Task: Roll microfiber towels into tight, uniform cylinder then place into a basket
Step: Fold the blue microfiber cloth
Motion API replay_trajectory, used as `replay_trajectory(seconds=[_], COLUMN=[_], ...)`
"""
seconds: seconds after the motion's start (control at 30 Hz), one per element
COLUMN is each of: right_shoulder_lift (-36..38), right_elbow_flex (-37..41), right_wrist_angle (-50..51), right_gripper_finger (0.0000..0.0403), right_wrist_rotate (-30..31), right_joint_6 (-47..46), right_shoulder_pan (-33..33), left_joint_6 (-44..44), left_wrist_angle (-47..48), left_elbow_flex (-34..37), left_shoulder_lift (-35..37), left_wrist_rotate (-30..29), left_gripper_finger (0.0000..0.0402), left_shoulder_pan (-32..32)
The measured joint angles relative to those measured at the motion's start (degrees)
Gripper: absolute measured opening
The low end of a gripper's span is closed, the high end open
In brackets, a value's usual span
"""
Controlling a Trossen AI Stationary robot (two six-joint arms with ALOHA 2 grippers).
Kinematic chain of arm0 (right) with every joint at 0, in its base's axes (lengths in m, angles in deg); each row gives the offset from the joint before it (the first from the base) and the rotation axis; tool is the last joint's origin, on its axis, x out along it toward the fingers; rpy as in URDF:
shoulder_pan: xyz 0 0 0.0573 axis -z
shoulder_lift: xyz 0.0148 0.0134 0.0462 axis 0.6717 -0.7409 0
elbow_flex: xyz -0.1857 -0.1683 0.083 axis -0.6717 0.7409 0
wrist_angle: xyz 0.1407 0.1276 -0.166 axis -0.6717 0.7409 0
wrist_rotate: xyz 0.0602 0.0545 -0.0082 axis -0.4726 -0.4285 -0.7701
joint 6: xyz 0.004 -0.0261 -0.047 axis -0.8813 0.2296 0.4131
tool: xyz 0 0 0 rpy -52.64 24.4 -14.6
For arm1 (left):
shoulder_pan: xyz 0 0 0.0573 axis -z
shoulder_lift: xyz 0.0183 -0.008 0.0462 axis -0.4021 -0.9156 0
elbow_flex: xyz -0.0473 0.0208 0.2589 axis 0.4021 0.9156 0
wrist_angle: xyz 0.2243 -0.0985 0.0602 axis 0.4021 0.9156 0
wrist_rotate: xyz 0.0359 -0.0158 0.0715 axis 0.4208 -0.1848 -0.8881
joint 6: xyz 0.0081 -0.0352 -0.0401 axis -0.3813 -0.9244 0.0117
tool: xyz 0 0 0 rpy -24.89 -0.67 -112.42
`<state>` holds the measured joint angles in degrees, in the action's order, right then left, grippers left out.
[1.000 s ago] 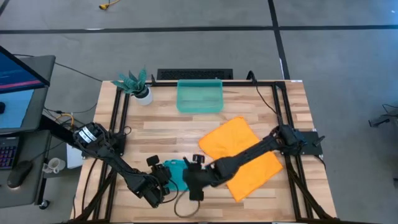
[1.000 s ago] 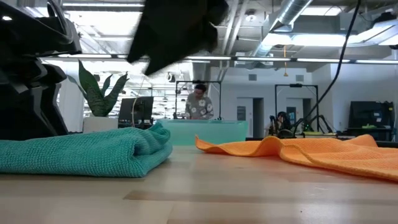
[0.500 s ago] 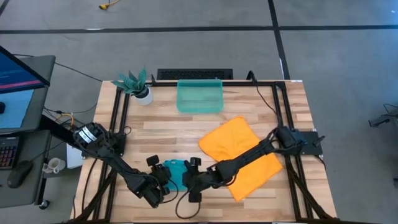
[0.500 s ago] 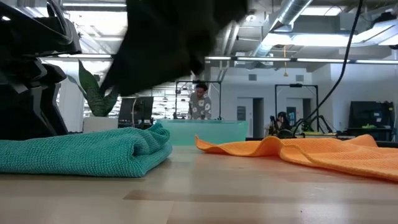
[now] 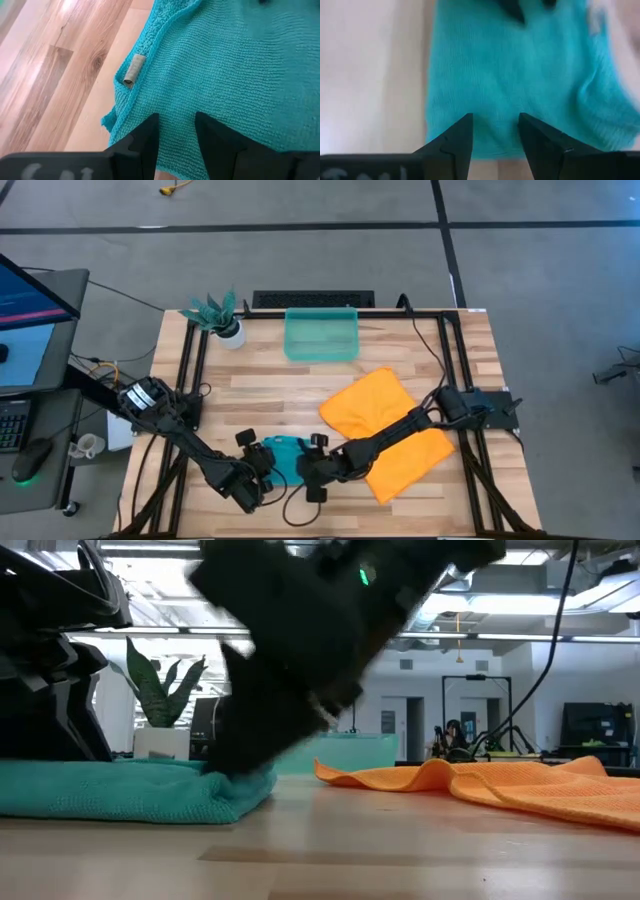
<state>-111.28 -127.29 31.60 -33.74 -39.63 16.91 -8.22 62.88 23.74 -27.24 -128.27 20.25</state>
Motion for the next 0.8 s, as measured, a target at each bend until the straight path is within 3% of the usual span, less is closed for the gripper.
replay_trajectory(seconds=[0.3,0.8], right_shoulder_lift=[0.6,1.17], right_elbow_flex=[0.02,-0.32], right_wrist_angle=[4.12,4.15], right_gripper_finger=[0.0167,0.0166], right_wrist_rotate=[-1.03,-0.79], right_joint_6=[-1.51,-1.3], right_shoulder_pan=[0.01,-0.14], left_joint_6=[0.2,-2.14], left_wrist_angle=[0.48,19.56], left_elbow_flex=[-0.12,-11.01], left_shoulder_lift=[0.01,0.94], left_wrist_rotate=[0.35,-5.72], left_gripper_finger=[0.0122,0.0122], left_shoulder_pan=[-0.09,4.11])
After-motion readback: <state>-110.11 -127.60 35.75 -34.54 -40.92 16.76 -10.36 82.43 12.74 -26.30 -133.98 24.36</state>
